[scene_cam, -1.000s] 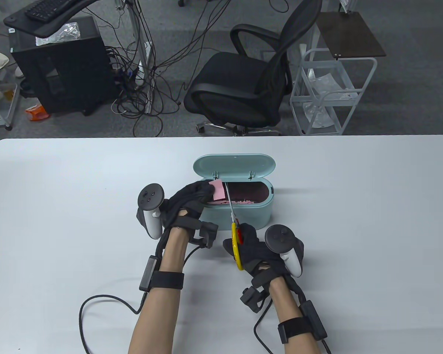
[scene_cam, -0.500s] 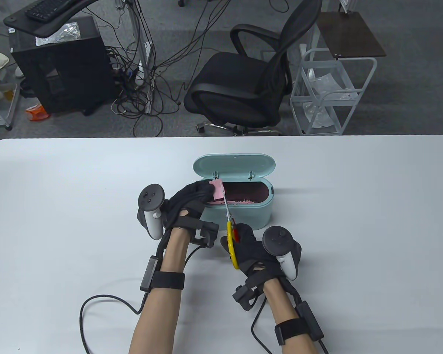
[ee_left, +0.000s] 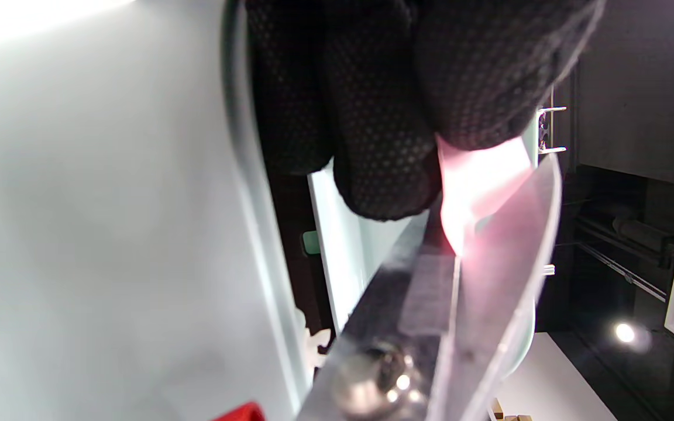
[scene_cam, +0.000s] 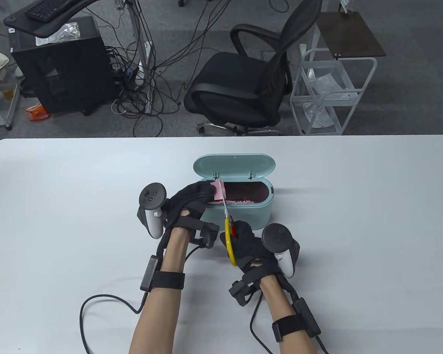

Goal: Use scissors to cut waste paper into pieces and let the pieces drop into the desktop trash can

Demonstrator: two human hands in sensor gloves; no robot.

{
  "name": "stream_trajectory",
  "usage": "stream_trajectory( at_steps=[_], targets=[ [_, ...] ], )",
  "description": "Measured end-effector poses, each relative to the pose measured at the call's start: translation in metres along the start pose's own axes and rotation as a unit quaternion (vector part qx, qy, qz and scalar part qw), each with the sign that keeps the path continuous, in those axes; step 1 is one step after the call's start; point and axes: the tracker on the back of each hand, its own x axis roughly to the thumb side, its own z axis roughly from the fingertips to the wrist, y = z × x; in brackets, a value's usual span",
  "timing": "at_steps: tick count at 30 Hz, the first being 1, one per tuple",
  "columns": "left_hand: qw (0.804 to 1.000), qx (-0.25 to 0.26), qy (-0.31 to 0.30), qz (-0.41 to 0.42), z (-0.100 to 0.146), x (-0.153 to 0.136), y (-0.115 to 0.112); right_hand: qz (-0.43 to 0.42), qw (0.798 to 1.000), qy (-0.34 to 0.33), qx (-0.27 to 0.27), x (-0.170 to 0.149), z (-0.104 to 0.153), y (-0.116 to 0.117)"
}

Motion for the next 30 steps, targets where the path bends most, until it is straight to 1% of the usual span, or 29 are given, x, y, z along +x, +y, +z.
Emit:
stream_trajectory(
  at_steps=[7,11,15,16,19,21,25,30],
  targets=[
    [1.000,-0.001,-0.002,0.004,0.000,0.000,0.001,-0.014,0.999,-0.002,-0.039,0.000,0.001,-0.006],
    [1.000,0.000,-0.006,-0.004,0.000,0.001,0.000,-0.019,0.999,0.005,-0.045,-0.003,0.002,-0.008],
    [1.000,0.001,-0.011,-0.026,0.001,0.004,-0.001,0.013,1.000,0.017,-0.011,-0.002,0.001,-0.005],
    [1.000,0.001,-0.011,-0.029,0.001,0.004,-0.001,0.015,1.000,0.018,-0.018,-0.001,-0.001,-0.004],
    [0.999,-0.004,-0.012,-0.037,0.001,0.005,-0.001,-0.009,1.000,0.024,-0.014,0.001,-0.005,-0.002],
    [0.999,-0.006,-0.011,-0.039,0.000,0.005,0.000,-0.002,1.000,0.022,-0.012,0.003,-0.007,-0.003],
    [0.999,-0.013,-0.012,-0.044,0.000,0.005,-0.001,-0.015,1.000,0.022,-0.015,0.002,-0.008,-0.003],
    [0.999,-0.009,-0.013,-0.049,-0.001,0.005,-0.001,-0.031,0.999,0.014,-0.016,0.002,-0.008,-0.004]
  ],
)
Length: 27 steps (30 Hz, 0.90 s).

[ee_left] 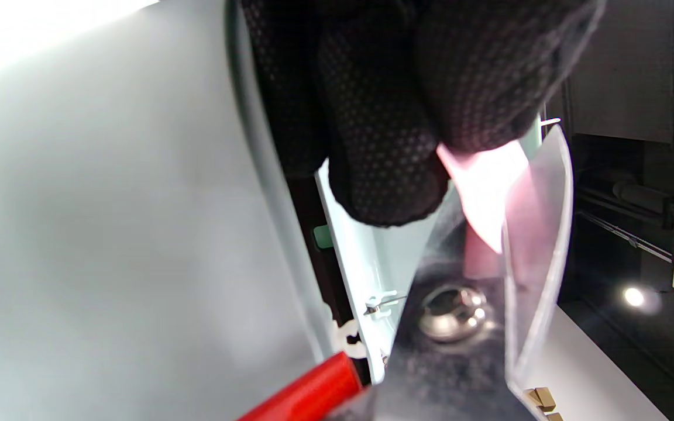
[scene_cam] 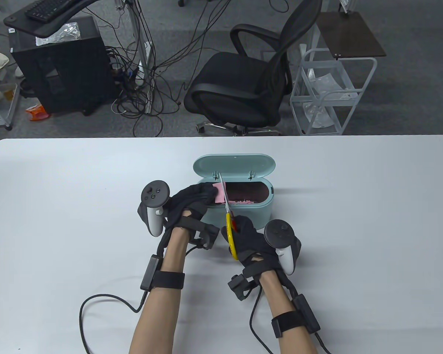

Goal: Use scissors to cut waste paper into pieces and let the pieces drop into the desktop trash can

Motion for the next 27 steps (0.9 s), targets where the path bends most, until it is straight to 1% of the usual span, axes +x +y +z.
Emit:
stream_trajectory(
  at_steps=[4,6,8,10,12,16,19,22,24,27],
  targets=[
    [1.000,0.002,0.000,0.002,0.000,0.000,0.000,0.009,0.998,-0.027,-0.051,0.004,0.001,-0.002],
    [1.000,0.003,0.001,0.005,0.000,0.000,0.000,0.014,0.999,-0.025,-0.045,0.005,0.001,-0.002],
    [1.000,0.005,0.004,0.013,0.000,-0.001,-0.001,0.002,0.998,-0.021,-0.061,0.003,0.003,-0.003],
    [1.000,0.004,0.005,0.017,0.000,-0.002,0.000,0.007,0.999,-0.015,-0.048,0.001,0.005,-0.004],
    [1.000,0.004,0.007,0.028,0.000,-0.003,0.000,0.040,0.998,-0.010,-0.038,-0.001,0.007,-0.005],
    [0.998,0.007,0.013,0.053,0.000,-0.006,0.001,0.084,0.996,0.001,0.001,-0.007,0.010,-0.004],
    [0.998,0.007,0.014,0.056,0.001,-0.006,0.001,0.109,0.994,-0.002,0.005,-0.011,0.012,-0.004],
    [0.998,0.013,0.015,0.057,0.001,-0.007,0.001,0.116,0.993,-0.020,-0.009,-0.010,0.014,-0.002],
    [0.997,0.022,0.019,0.068,0.002,-0.008,0.000,0.135,0.990,-0.029,-0.035,-0.008,0.017,0.000],
    [0.997,0.022,0.020,0.069,0.002,-0.008,0.000,0.147,0.988,-0.030,-0.044,-0.006,0.017,0.003]
  ],
)
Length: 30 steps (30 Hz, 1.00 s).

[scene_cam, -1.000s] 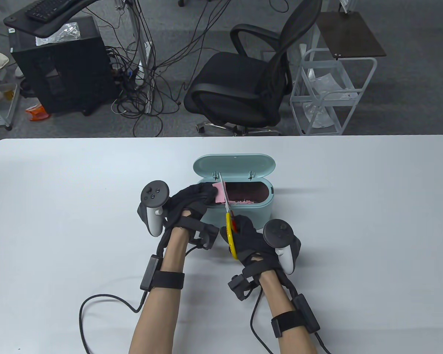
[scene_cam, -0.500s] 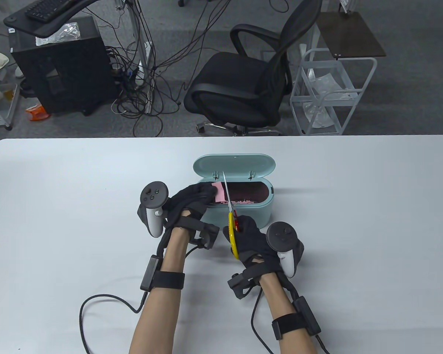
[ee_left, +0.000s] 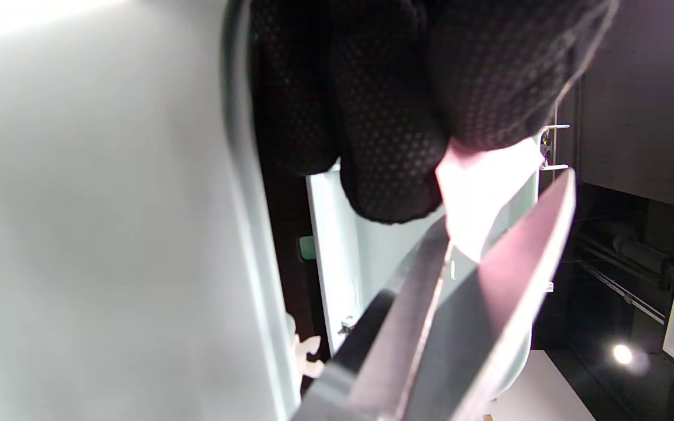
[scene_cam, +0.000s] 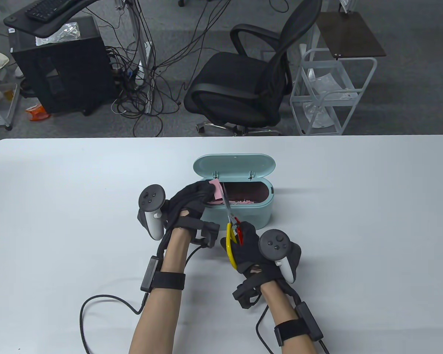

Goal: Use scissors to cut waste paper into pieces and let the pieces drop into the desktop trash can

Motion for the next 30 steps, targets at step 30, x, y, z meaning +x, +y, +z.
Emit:
stream_trajectory(
  at_steps=[30],
  targets=[
    [1.000,0.002,-0.004,-0.015,0.0017,0.0024,-0.0004,-0.042,0.999,-0.012,-0.016,0.0072,-0.0065,0.0002]
  ],
)
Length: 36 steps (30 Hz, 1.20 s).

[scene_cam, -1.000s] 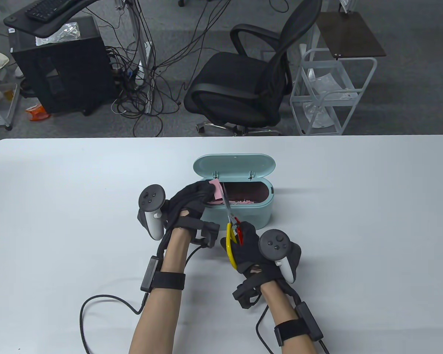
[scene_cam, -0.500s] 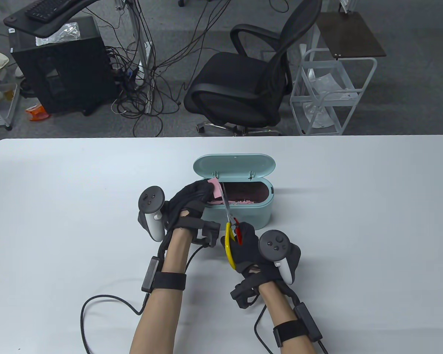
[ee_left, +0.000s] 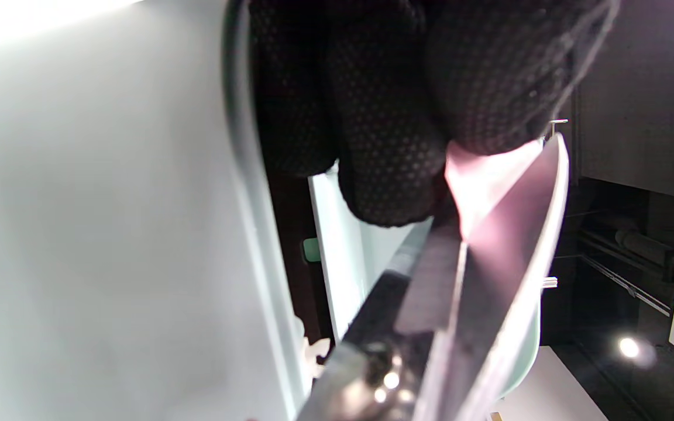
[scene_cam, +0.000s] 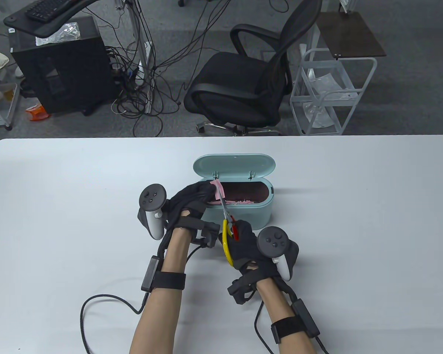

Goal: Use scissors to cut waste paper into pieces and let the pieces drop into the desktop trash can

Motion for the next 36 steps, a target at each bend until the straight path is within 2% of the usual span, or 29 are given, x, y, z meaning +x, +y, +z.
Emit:
stream_trajectory(
  at_steps=[11,18,32,36],
  targets=[
    [1.000,-0.014,-0.005,-0.004,-0.0017,0.0004,0.0015,-0.030,1.000,0.004,0.002,-0.0030,-0.0002,-0.0070],
    [0.999,-0.021,-0.014,-0.028,-0.0025,0.0031,0.0004,-0.017,0.999,0.015,0.042,-0.0005,-0.0023,-0.0058],
    [0.998,-0.022,-0.018,-0.050,-0.0039,0.0037,-0.0002,-0.046,0.999,0.010,0.014,0.0022,-0.0058,-0.0036],
    [0.998,-0.027,-0.016,-0.049,-0.0044,0.0037,0.0000,-0.019,0.999,0.023,0.040,0.0047,-0.0066,-0.0041]
  ],
)
